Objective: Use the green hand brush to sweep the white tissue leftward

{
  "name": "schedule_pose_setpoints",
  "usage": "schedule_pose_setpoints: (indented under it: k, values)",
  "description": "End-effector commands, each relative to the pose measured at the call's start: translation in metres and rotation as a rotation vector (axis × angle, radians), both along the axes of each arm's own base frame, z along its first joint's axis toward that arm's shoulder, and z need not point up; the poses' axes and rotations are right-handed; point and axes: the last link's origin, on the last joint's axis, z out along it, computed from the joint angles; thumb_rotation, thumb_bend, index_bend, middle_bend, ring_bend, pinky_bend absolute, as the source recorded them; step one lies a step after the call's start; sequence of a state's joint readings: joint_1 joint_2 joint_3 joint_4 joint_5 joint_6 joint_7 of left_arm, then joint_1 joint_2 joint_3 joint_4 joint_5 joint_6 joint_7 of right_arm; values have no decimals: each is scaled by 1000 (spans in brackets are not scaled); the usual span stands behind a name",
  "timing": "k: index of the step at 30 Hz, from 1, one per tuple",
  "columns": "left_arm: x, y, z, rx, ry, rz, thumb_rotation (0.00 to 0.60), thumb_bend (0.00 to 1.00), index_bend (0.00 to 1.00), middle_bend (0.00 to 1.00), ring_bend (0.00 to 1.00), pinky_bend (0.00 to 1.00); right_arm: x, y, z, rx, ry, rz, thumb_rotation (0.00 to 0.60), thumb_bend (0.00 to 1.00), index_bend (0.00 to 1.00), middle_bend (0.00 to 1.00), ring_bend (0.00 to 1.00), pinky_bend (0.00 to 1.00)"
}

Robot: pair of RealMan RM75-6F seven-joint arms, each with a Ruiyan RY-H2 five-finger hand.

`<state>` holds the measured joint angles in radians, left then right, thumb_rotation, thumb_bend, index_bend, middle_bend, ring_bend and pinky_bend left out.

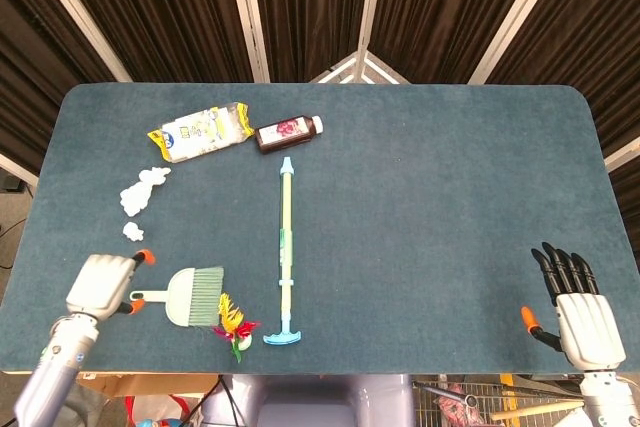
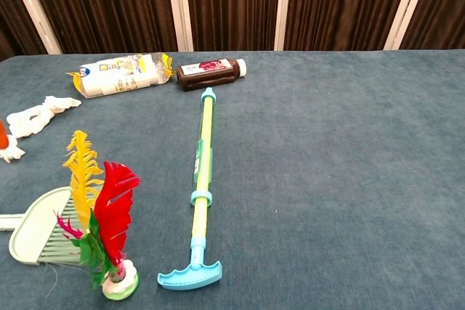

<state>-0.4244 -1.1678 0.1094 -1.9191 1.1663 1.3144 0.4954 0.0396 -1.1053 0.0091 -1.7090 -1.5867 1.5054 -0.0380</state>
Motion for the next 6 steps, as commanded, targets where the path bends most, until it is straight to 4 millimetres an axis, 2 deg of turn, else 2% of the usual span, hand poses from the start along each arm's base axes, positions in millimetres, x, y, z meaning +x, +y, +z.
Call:
schedule_pose_setpoints:
  k: [1, 2, 5, 6]
  values:
    - [-11, -9, 25, 77, -39, 7, 600, 41, 60, 399, 495, 588, 0, 0, 0, 0, 3, 3, 600, 376, 0, 0, 0, 0]
    - [-15, -14, 34, 112, -52, 0, 600, 41, 28, 272, 371, 484, 0, 0, -1, 1, 5, 3, 600, 376, 0, 0, 0, 0]
    - [-27, -28, 50, 205, -96, -58, 600, 40, 0, 78, 153, 273, 0, 0, -1, 2, 9, 1, 600, 376, 0, 0, 0, 0]
    - [-33, -36, 56, 236, -102, -81, 600, 39, 0, 44, 112, 232, -1, -1, -1, 2, 9, 1, 600, 376, 0, 0, 0, 0]
